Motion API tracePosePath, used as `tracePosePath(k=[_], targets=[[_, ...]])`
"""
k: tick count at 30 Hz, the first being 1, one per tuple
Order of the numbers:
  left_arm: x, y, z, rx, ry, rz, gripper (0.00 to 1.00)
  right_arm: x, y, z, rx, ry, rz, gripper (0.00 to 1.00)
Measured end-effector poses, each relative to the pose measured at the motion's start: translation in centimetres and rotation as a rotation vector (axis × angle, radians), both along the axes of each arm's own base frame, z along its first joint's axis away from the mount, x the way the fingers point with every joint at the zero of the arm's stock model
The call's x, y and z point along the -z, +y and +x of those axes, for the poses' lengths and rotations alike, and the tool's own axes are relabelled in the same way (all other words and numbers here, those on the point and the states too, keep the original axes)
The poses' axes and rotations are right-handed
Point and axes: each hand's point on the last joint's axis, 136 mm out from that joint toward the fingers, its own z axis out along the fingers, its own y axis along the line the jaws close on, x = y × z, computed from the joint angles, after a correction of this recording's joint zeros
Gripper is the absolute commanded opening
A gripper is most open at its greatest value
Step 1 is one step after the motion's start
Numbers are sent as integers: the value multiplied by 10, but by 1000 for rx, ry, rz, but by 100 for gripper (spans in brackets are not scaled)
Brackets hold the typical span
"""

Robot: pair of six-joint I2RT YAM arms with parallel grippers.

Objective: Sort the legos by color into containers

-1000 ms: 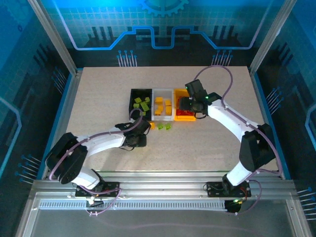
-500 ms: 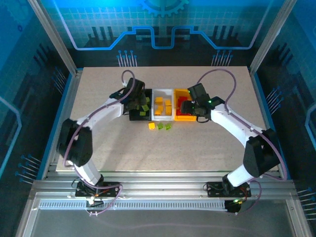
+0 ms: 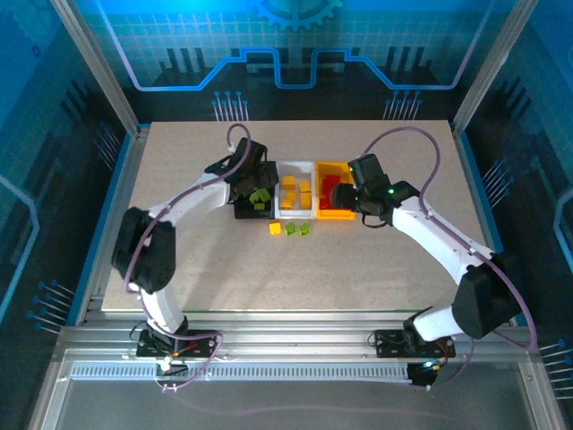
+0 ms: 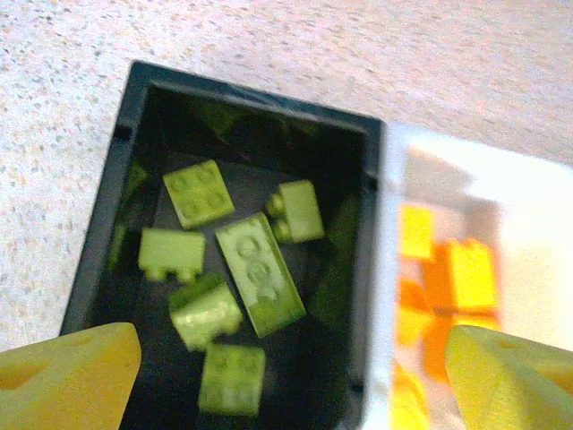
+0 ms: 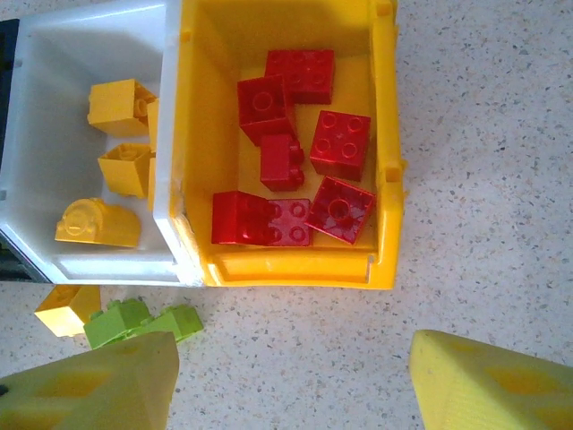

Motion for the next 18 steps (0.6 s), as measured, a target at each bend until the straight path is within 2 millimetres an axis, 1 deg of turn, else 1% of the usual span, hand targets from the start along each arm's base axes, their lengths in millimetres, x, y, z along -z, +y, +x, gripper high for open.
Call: tracePosePath(k=[3,4,5,6,7,9,11,13,15,18], targets=[[-13,-20,-42,85,-40,-34,89,3,-1,-2,2,8,-1,70],[-13,-24,-50,102,-45,-39,89,4,-1,-2,2,8,2,70],[-10,-32,-66,139,-42,-49,89,5,-1,-3,4,11,3,70],[-3,-36,-76,163,-40,-57,88,7,-1,-4,3,14,4,70],[4,-37,-83,176,-39,-62,88,8,-1,-4,5,17,6,70],[32,-34,-99,194,2,-50,88,9,0,-5,5,21,12,70],[57,-29,-109,200,41,-32,88,9,2,-5,3,23,22,70],[74,-26,-114,205,64,-18,87,9,3,-5,3,23,28,70],[84,-29,-113,214,63,-14,85,9,3,-4,6,22,31,69],[91,-38,-105,229,39,-15,81,9,3,-4,6,22,31,69]])
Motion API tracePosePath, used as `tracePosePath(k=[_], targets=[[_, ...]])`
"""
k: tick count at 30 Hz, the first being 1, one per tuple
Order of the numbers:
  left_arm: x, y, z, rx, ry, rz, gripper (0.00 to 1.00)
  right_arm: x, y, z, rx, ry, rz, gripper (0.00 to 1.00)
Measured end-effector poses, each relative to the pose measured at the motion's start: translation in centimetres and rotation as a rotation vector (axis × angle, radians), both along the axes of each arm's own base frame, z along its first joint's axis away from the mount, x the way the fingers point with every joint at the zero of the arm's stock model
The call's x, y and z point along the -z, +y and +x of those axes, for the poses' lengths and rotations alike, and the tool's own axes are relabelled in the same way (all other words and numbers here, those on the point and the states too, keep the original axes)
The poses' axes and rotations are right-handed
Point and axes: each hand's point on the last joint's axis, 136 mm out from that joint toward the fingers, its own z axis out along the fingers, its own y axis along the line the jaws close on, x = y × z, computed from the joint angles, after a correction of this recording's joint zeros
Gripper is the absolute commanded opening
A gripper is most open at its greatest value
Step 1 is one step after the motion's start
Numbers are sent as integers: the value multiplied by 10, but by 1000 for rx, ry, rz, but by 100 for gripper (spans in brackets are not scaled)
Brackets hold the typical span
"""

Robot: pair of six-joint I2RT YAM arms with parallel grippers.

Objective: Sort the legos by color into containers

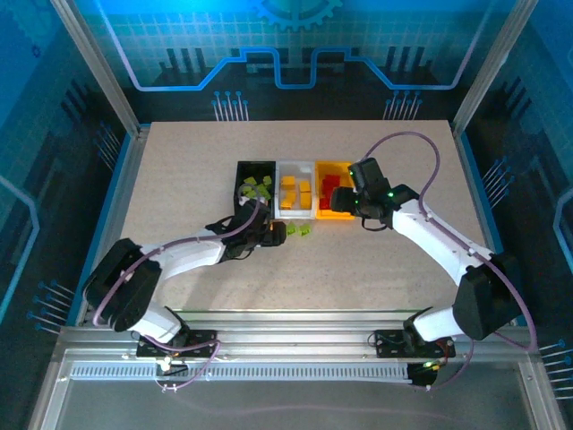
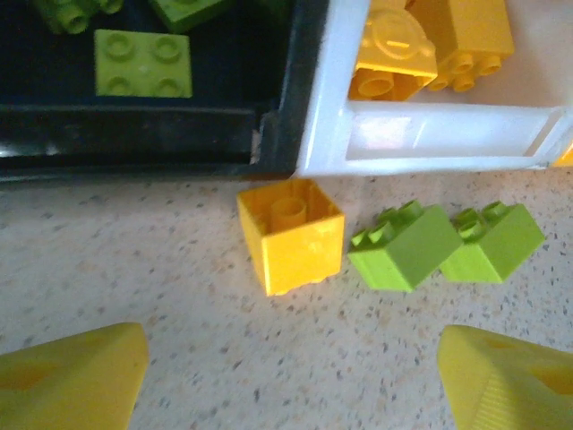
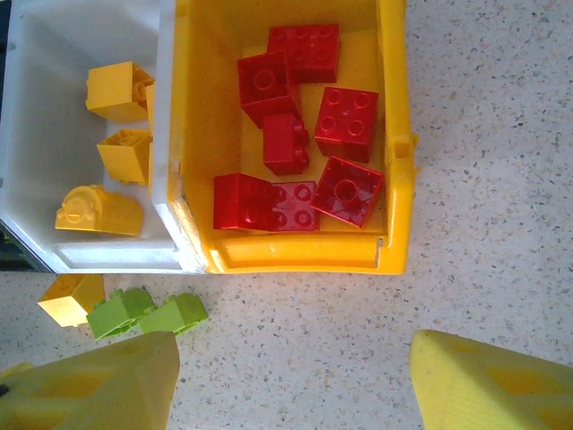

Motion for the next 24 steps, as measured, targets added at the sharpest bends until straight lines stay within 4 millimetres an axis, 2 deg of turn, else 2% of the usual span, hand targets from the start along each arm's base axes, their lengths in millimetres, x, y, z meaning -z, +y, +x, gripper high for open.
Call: tracePosePath(k=[4,9,16,21,24], targets=[[11,-5,10,6,-20,8,74,0,0,0,0,0,0,70],[23,-7,20,-5,-18,44,70,0,0,0,0,0,-1,70],[27,-7,31,-23,-32,72,66,-1,0,-1,0,0,0,70],[37,-6,31,-26,-14,91,48,-3,-1,-1,0,-6,2,70],[37,-6,32,-30,-15,87,40,-3,-1,-1,0,-7,3,70]])
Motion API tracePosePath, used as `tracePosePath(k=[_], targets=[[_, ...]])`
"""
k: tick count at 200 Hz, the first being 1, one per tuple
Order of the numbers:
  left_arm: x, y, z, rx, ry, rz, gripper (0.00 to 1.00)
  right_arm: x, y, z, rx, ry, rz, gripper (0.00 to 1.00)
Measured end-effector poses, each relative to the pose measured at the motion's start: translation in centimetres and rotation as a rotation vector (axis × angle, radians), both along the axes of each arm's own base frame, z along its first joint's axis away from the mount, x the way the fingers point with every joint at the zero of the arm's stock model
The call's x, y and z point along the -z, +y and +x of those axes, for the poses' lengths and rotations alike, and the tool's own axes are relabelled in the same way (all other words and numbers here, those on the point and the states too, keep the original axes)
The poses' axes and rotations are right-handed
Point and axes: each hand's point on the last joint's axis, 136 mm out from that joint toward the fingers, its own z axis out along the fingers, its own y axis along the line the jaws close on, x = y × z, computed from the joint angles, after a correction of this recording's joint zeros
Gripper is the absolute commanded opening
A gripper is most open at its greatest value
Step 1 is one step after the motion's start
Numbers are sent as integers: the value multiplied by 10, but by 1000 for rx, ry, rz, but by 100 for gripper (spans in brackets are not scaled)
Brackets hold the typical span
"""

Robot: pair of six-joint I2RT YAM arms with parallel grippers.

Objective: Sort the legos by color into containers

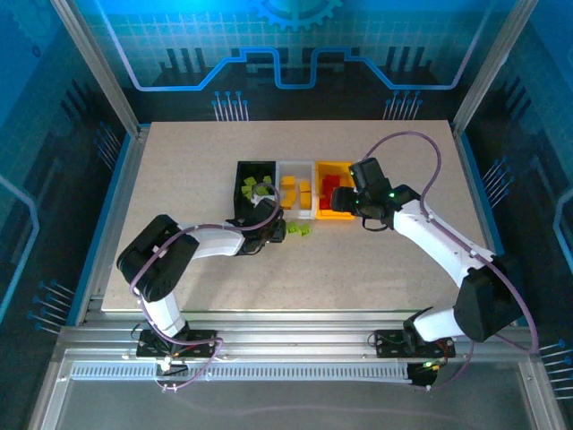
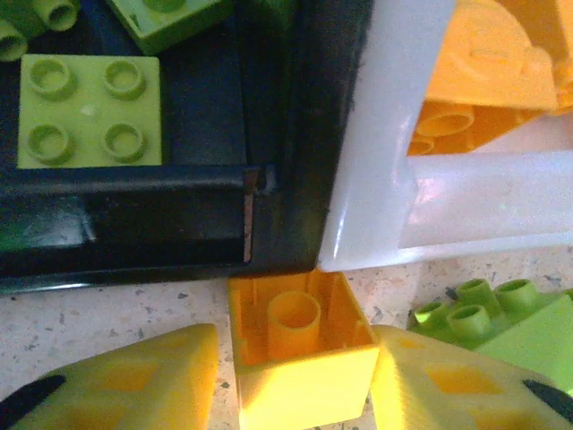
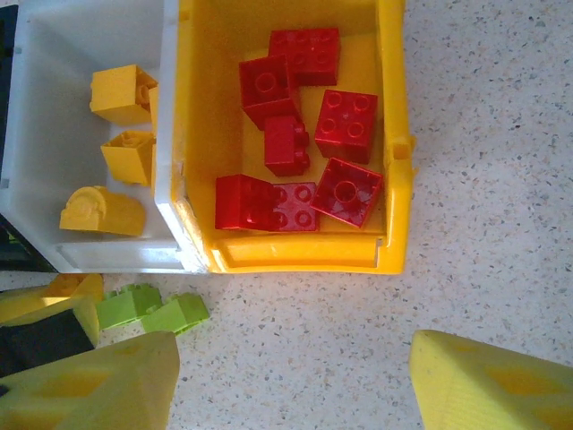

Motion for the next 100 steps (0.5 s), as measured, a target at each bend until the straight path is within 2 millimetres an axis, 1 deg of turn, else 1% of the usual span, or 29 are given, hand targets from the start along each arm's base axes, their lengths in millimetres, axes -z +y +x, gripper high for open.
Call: tracePosePath(k=[24,45,58,59,65,67,69,73,76,77,80,88,100], targets=[[-6,-1,-3,-4,-7,-16,34,-1,-1,0,2,-1,0,70],[-21,-3,-17,8,-21,-43,32,1,-2,-1,5,0,0,70],[-40,-9,-27,24,-39,-72,33,3,-3,-2,4,5,-2,69],[-45,-10,-28,28,-46,-78,33,3,-3,-2,4,6,-3,70],[-53,-12,-30,34,-59,-91,33,5,-3,-3,4,8,-4,70],[-60,-14,-31,40,-70,-103,33,5,-3,-3,4,10,-4,70],[-60,-14,-31,40,-70,-103,33,5,-3,-3,4,10,-4,70],[-69,-16,-32,46,-83,-116,33,7,-4,-4,4,13,-5,70],[-71,-17,-32,48,-86,-119,32,8,-4,-5,4,15,-6,70],[-76,-18,-31,49,-92,-124,32,8,-4,-5,4,16,-7,70],[-79,-18,-32,49,-91,-125,32,9,-4,-5,4,17,-7,70],[-93,-21,-26,48,-103,-133,32,11,-5,-7,3,23,-8,70],[-114,-28,-11,38,-118,-146,31,14,-5,-9,6,30,-8,69]])
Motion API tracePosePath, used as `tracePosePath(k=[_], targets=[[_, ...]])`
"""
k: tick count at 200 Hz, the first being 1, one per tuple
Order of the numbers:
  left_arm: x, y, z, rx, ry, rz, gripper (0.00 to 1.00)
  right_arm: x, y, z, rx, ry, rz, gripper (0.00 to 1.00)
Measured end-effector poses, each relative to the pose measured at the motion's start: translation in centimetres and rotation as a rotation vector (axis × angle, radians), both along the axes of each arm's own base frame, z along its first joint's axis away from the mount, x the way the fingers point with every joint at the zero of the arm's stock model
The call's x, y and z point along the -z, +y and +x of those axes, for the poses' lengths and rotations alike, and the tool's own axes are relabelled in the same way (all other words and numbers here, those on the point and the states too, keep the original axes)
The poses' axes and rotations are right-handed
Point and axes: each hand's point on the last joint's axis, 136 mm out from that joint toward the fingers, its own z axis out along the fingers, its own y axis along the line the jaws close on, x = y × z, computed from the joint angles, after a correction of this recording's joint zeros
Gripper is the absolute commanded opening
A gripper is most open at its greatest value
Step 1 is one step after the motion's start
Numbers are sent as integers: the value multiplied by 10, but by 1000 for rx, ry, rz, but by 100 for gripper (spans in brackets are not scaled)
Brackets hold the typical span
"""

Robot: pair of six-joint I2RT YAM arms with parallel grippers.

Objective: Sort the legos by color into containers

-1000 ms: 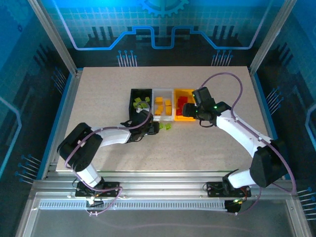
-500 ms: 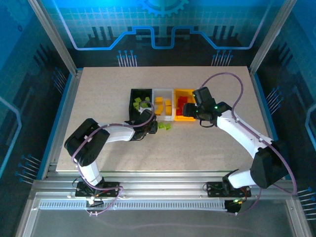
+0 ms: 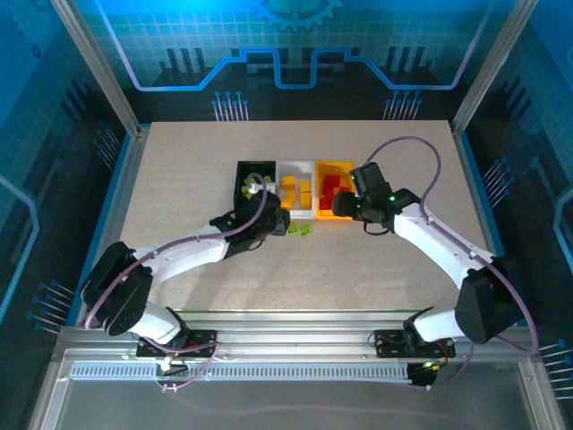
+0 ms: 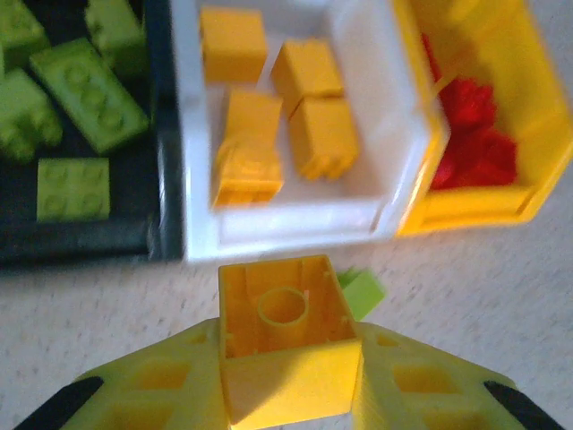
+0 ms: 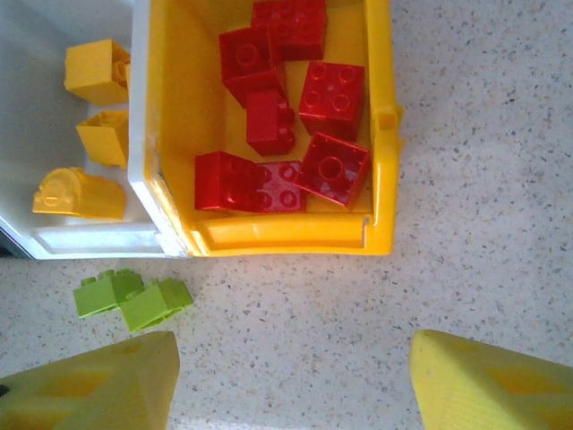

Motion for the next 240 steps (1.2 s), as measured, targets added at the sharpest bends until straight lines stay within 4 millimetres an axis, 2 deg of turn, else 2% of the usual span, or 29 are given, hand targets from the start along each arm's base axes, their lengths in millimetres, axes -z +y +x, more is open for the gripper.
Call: tracePosePath(k=[14,31,45,67,101,134,149,159,185,203,220,240], targets=[[-26,-11,27,-14,-23,-23,30,1,0,-1,4,4,2,69],[-41,-20,61,-37,-37,-43,30,2,0,-1,6,6,5,69],[-37,-23,87,-59,-23,-43,32,1,0,-2,7,5,6,69],[-5,-20,117,-86,48,5,41,2,-2,-4,7,7,5,69],[36,-22,123,-69,148,79,67,5,-4,-9,7,15,1,70],[21,-34,128,-47,134,46,88,5,-4,-10,7,15,2,70],[15,-34,120,-39,127,28,92,5,-4,-10,7,14,2,70],[13,-32,105,-26,132,22,96,5,-4,-10,7,14,3,70],[-11,-34,50,41,112,-39,99,5,-4,-10,5,15,6,70],[-15,-37,14,107,100,-83,97,7,-4,-11,3,19,11,70],[3,-28,-10,136,113,-95,94,9,-4,-11,3,22,15,70],[48,-12,-35,145,178,-63,84,12,-4,-12,5,25,19,70]])
